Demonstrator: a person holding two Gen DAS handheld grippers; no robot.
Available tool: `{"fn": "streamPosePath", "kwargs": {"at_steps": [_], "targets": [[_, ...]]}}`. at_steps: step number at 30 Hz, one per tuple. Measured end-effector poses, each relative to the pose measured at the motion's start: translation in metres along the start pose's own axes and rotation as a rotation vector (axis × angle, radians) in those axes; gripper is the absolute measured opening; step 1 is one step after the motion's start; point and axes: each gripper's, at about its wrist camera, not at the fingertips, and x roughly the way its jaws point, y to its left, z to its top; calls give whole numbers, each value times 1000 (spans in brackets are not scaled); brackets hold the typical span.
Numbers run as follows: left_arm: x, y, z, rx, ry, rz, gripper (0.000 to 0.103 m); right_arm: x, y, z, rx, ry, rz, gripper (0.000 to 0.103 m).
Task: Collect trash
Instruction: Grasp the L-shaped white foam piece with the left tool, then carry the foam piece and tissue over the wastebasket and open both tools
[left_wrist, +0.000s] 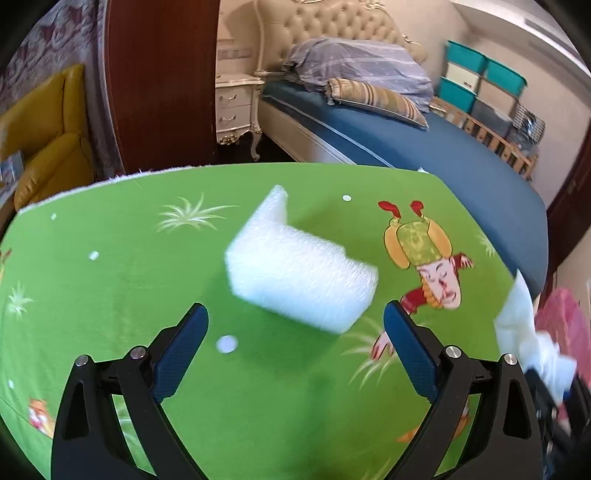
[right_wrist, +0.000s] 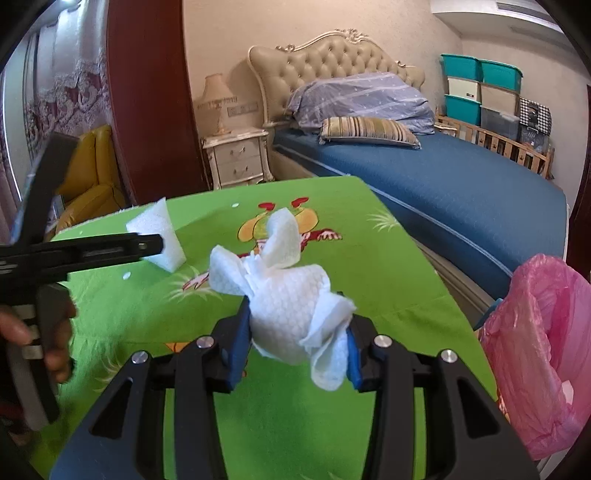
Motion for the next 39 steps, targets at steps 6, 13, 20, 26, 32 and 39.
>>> {"fn": "streamPosePath", "kwargs": {"at_steps": [6, 13, 20, 26, 32, 39], "targets": [[26, -8, 17, -63, -12, 73, 90, 2, 1, 1, 19, 7, 18, 41], [38, 4, 22, -53, -5, 105, 89, -1, 10, 0, -34, -6, 10, 42], [25, 26, 1, -28, -7, 23, 40, 2, 6, 1, -35, 12, 10, 42], [9, 39, -13, -14, -28, 2, 34, 3, 6, 4, -32, 21, -9, 42], [-10, 49, -27, -19, -51, -8, 34, 6, 7, 6, -34, 39, -16, 42], [-42, 56, -58, 4, -77, -6, 34, -3, 15, -4, -28, 40, -7, 42]]}}
